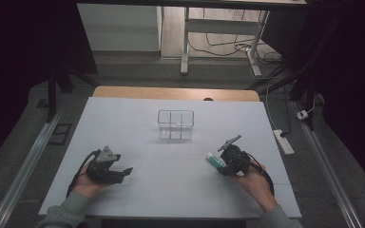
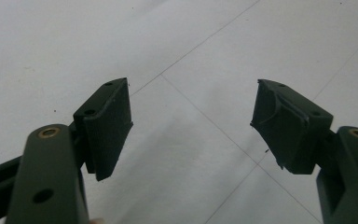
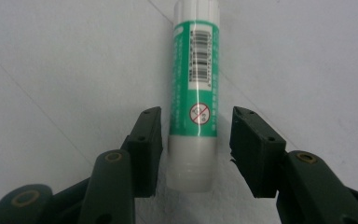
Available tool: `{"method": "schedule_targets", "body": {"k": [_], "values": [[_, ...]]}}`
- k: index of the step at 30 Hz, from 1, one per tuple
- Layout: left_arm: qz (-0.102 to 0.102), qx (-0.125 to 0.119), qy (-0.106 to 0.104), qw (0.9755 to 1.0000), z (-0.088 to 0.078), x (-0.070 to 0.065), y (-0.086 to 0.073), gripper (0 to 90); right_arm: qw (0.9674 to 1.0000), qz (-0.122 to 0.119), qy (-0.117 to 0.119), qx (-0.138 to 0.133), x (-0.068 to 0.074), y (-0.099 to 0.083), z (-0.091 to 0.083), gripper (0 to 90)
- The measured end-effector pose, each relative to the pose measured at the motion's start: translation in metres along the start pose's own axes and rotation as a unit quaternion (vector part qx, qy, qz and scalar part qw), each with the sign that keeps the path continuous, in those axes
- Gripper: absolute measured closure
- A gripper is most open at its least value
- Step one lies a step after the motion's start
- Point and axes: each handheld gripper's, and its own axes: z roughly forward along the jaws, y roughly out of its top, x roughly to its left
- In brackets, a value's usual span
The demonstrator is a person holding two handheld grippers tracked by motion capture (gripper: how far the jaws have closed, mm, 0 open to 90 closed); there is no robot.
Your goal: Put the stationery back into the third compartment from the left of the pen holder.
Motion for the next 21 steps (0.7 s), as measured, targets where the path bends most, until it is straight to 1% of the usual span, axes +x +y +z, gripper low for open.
{"method": "schedule_targets", "body": {"k": [3,5,6,7,9,12,15,17,21], "values": [[0.002,0.001,-0.001,1.0,0.0,-0.001,0.0,27.6,0.9999,0.004,0.002,0.01,-0.003,-0.002,0.004,54.2],[0.002,0.002,-0.001,1.0,0.0,-0.001,-0.001,27.4,0.9998,0.008,0.013,0.011,-0.005,-0.002,0.005,57.5],[0.002,0.003,-0.002,1.0,0.0,0.0,-0.001,27.4,0.9998,0.008,0.014,0.01,-0.005,-0.002,0.005,62.3],[0.001,0.003,-0.002,1.0,0.0,0.0,-0.001,27.4,0.9998,0.007,0.017,0.011,-0.006,-0.002,0.005,63.6],[0.001,0.002,-0.002,1.0,0.0,0.0,-0.001,27.4,0.9997,0.007,0.018,0.015,-0.006,-0.001,0.005,63.8],[0.002,-0.001,0.0,1.0,-0.001,-0.001,-0.001,27.5,0.9998,0.0,0.015,0.015,-0.005,-0.001,0.005,64.0],[0.005,-0.005,0.002,1.0,-0.002,-0.002,-0.001,27.6,0.9998,0.003,0.019,0.009,-0.006,-0.001,0.004,64.1],[0.009,-0.006,0.005,0.9999,-0.003,-0.003,-0.001,27.8,0.9996,0.006,0.028,0.0,-0.005,-0.001,0.001,64.1],[0.022,-0.011,0.012,0.9996,-0.004,-0.007,0.001,28.2,0.9987,0.003,0.041,-0.029,-0.004,0.002,-0.007,64.1]]}}
